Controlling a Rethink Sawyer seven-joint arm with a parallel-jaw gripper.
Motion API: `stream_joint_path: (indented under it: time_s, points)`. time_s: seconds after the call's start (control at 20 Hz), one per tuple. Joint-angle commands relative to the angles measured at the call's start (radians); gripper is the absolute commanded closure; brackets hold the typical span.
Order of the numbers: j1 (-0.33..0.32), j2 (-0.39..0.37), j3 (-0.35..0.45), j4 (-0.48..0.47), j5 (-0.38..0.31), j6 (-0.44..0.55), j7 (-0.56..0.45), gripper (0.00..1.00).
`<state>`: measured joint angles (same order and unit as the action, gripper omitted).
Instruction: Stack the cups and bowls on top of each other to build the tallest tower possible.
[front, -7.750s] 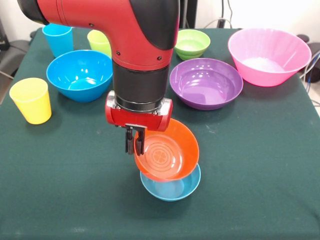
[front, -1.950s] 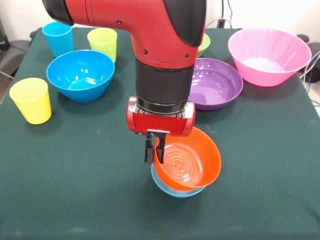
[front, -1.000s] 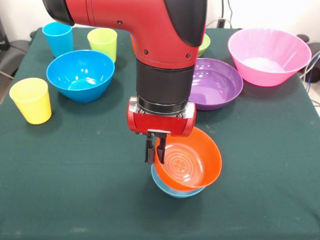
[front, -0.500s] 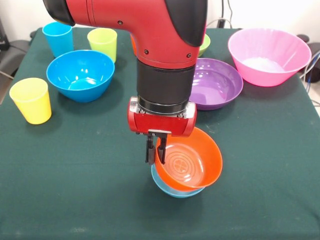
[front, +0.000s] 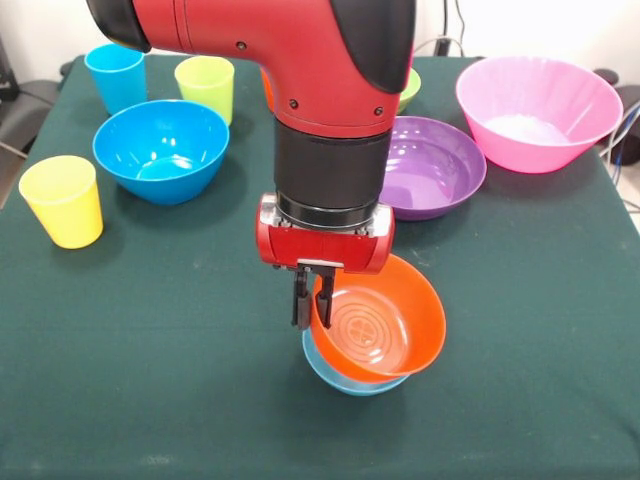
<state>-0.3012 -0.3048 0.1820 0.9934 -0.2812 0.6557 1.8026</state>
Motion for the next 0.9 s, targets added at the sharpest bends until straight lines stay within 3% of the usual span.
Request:
stream_joint_path:
  time_s: [0.05,0.75,0.8,0.9]
  points:
    - [0.023,0.012,0.051,0.062,-0.048,0.018,-0.081,1.0]
    - [0.019,0.011,0.058,0.064,-0.059,-0.007,-0.099,1.0]
    - [0.015,0.01,0.064,0.069,-0.061,-0.02,-0.106,0.0]
    - [0.016,0.01,0.063,0.068,-0.063,-0.024,-0.104,0.0]
